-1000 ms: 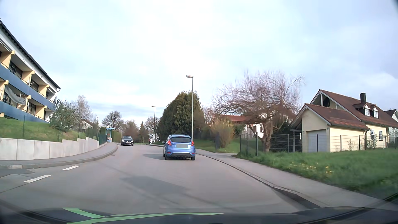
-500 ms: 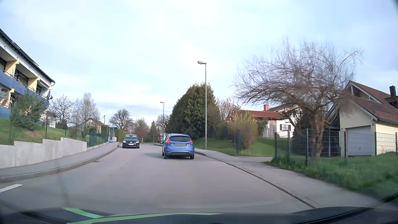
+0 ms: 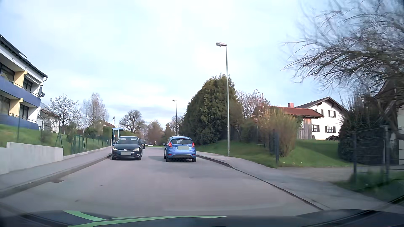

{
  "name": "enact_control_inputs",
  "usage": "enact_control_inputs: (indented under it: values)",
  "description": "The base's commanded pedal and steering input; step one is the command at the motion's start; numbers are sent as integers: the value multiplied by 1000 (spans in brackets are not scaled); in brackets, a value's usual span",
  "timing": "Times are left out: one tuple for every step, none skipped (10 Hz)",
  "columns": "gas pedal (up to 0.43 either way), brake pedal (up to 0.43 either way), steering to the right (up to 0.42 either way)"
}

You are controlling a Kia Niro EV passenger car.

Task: Follow the waypoints while adhering to traffic rules and regulations

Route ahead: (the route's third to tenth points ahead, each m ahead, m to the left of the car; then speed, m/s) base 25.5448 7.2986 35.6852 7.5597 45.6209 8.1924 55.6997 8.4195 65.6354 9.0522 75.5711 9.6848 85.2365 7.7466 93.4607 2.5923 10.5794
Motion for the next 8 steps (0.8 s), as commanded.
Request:
enact_control_inputs:
  values:
    - [260,0,-51]
    - [260,0,-50]
    - [260,0,-51]
    - [260,0,-54]
    - [260,0,-56]
    - [260,0,-56]
    - [260,0,-56]
    - [260,0,-56]
